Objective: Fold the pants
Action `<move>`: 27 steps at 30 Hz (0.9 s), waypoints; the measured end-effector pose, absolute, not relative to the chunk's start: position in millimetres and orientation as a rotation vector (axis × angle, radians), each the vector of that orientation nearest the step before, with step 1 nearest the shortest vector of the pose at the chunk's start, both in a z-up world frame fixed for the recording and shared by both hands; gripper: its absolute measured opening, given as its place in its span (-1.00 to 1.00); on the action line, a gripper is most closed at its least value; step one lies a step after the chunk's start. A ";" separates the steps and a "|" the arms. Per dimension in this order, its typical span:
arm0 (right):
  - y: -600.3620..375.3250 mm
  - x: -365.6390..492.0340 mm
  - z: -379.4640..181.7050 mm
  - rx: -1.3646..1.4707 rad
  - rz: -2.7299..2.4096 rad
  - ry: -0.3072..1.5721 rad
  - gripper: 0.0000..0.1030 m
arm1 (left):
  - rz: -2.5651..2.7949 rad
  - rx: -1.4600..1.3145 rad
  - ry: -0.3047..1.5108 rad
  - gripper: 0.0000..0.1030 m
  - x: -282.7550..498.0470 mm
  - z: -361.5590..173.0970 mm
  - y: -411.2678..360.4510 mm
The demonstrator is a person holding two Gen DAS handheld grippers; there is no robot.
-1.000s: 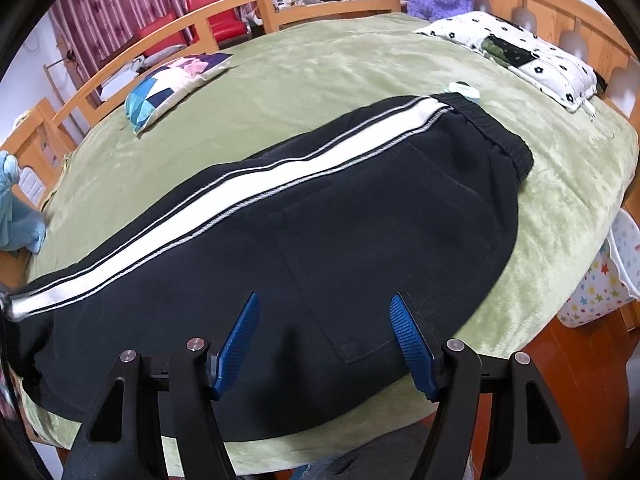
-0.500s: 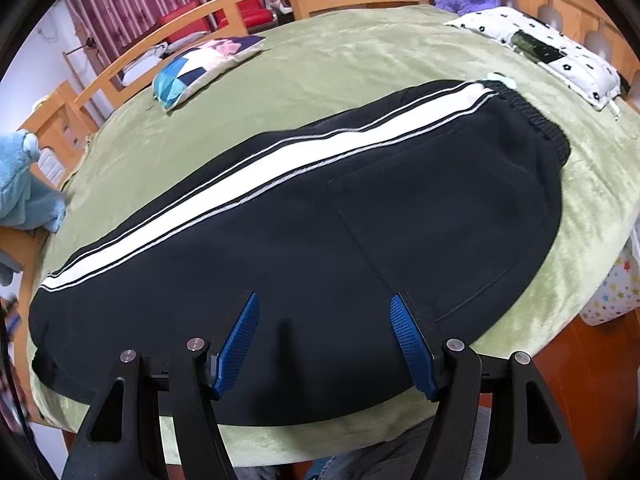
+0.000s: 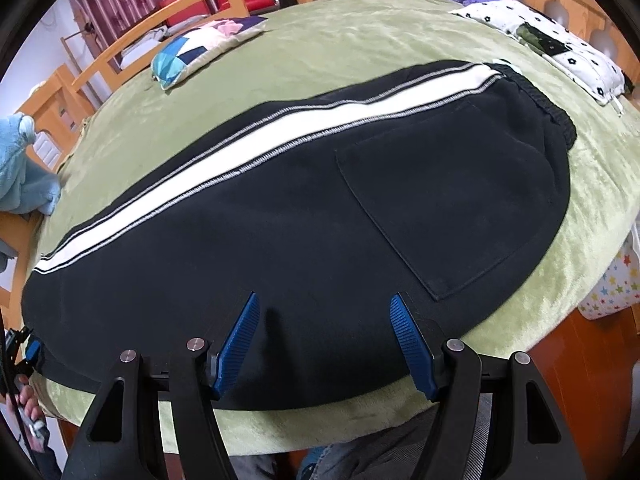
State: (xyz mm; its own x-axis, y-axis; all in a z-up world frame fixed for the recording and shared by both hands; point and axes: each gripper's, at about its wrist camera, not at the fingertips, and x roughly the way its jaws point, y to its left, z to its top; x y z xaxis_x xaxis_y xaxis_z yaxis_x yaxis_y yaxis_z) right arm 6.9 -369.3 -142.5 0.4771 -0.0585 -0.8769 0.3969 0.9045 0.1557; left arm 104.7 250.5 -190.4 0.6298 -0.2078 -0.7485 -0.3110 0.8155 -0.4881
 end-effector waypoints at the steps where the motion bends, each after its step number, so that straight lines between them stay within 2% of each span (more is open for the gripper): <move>1: -370.5 6.3 -143.9 0.371 -0.291 1.046 0.31 | 0.071 -0.646 0.901 -0.10 107.9 -192.5 251.7; 4: -373.4 7.7 -149.3 0.399 -0.301 1.060 0.31 | 0.085 -0.652 0.891 -0.28 114.5 -193.4 251.8; 6: -372.8 10.9 -150.1 0.411 -0.301 1.062 0.31 | 0.084 -0.662 0.899 -0.86 118.2 -192.2 253.0; 15: -368.1 5.7 -134.2 0.413 -0.256 0.995 0.31 | 0.030 -0.630 0.813 -0.91 64.4 -129.5 268.9; 27: -400.2 -28.5 -128.0 0.489 -0.255 0.934 0.31 | 0.094 -0.592 0.861 -0.90 23.6 -135.9 261.2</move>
